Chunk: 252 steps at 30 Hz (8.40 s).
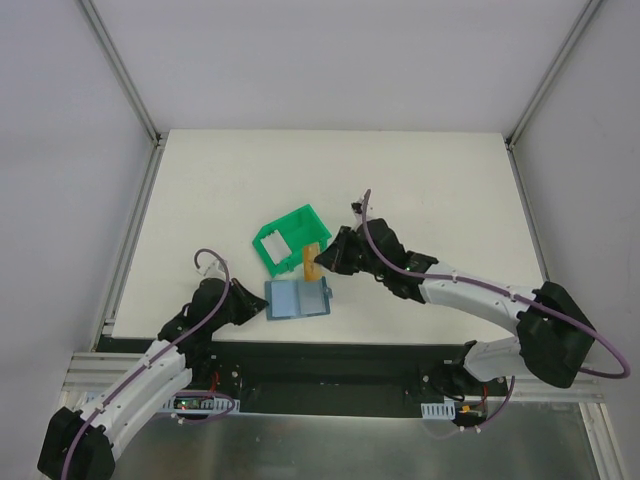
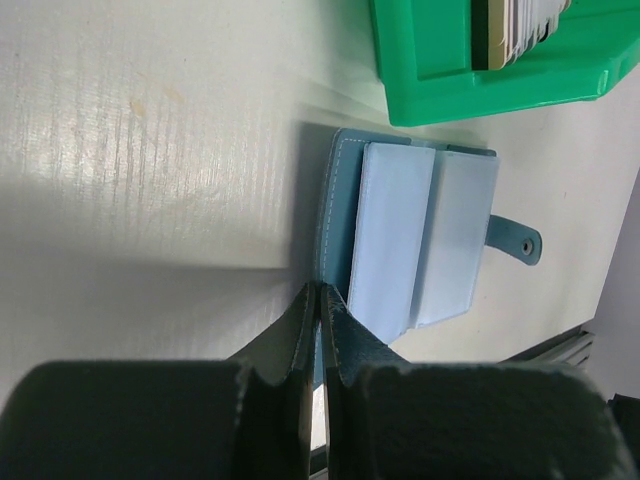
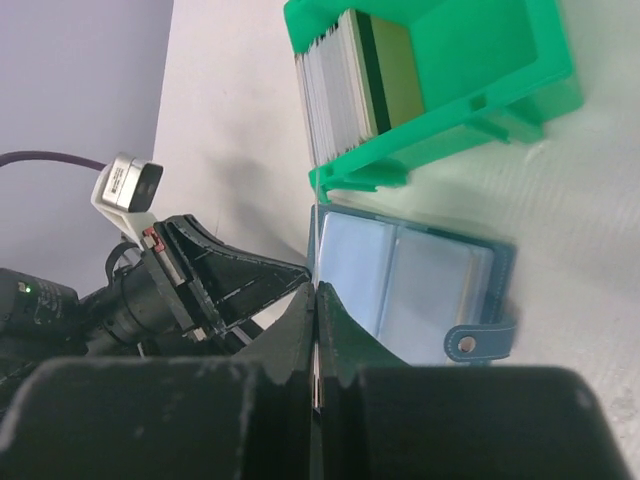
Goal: Put the credit cards into the card holder
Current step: Insert the credit card into the card holder.
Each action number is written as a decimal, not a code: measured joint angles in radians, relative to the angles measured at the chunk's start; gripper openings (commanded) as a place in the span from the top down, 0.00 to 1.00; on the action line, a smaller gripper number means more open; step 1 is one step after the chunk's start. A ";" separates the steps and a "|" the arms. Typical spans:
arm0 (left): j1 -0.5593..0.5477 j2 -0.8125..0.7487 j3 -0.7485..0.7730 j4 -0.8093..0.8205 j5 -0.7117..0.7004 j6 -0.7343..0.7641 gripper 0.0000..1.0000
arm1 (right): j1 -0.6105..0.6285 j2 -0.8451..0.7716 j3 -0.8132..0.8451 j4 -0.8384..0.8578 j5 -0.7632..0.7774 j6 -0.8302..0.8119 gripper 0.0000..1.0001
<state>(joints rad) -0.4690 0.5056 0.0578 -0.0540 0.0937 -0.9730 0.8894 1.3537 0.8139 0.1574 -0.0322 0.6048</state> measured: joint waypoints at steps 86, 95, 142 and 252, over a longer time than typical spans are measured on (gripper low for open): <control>0.000 0.018 -0.006 -0.008 0.037 0.006 1.00 | 0.081 0.282 -0.209 0.432 -0.041 0.142 1.00; 0.000 0.017 -0.006 -0.003 0.068 0.005 1.00 | 0.076 0.248 -0.224 0.398 -0.007 0.123 1.00; -0.161 0.154 -0.006 0.120 -0.050 -0.161 1.00 | 0.114 0.136 -0.338 0.459 0.053 0.113 1.00; -0.278 0.188 -0.006 0.140 -0.152 -0.318 1.00 | 0.138 0.172 -0.336 0.421 0.048 0.173 1.00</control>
<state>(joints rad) -0.7471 0.6937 0.0513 0.0856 -0.0586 -1.2911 1.0279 1.5253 0.4778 0.5785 0.0162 0.7776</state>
